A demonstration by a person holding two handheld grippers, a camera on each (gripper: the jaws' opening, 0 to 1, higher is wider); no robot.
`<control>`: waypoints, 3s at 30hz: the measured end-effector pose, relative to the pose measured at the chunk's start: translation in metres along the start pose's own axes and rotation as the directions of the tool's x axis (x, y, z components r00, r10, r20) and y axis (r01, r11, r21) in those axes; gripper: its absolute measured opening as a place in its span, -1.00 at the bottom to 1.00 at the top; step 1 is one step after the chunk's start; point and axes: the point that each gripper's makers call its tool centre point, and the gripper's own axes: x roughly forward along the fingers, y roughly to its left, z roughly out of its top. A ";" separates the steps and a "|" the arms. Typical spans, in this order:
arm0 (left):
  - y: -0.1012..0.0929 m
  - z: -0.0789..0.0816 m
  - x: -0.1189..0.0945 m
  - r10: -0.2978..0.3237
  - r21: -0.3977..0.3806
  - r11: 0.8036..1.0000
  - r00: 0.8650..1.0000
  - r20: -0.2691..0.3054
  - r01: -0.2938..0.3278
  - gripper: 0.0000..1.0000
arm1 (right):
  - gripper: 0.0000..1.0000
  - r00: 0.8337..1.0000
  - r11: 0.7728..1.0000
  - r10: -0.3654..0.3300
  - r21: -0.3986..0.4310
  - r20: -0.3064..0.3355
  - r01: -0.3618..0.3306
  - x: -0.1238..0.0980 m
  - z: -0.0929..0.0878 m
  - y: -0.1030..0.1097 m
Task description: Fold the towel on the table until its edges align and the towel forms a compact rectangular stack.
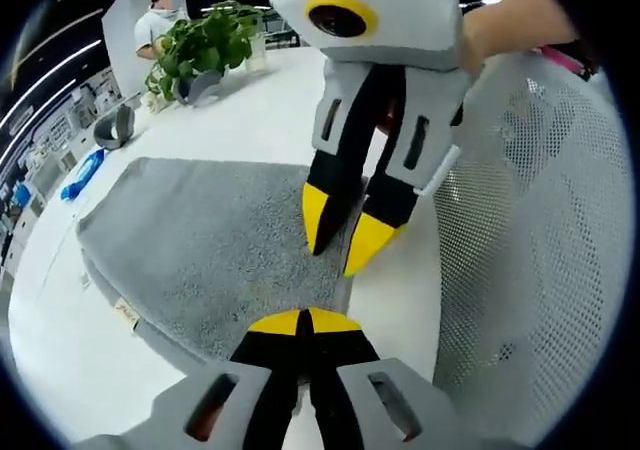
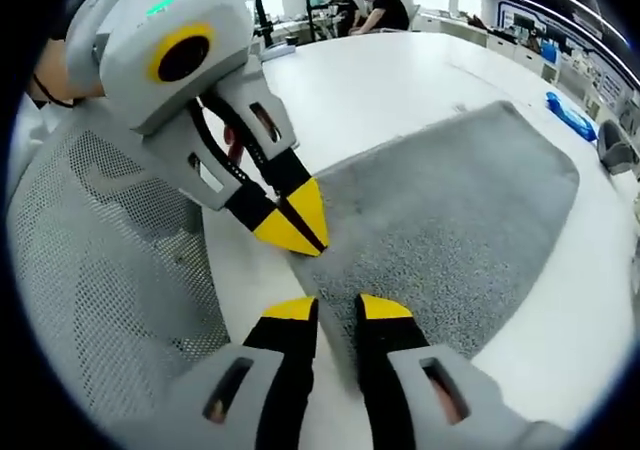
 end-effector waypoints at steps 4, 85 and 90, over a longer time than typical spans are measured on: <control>0.000 -0.001 -0.002 -0.017 0.023 1.000 1.000 -0.010 0.017 -0.88 | -0.69 1.000 0.999 -0.002 -0.038 -0.014 0.001 0.000 0.000 0.001; 0.029 -0.001 -0.061 0.092 -0.128 0.988 0.995 0.030 -0.087 -0.89 | -0.95 0.972 0.943 -0.219 -0.274 -0.087 0.188 -0.066 0.013 -0.027; 0.034 0.008 -0.080 0.123 -0.104 0.987 0.992 0.022 -0.120 -0.89 | -0.95 0.974 0.942 -0.212 -0.280 -0.075 0.184 -0.078 0.025 -0.021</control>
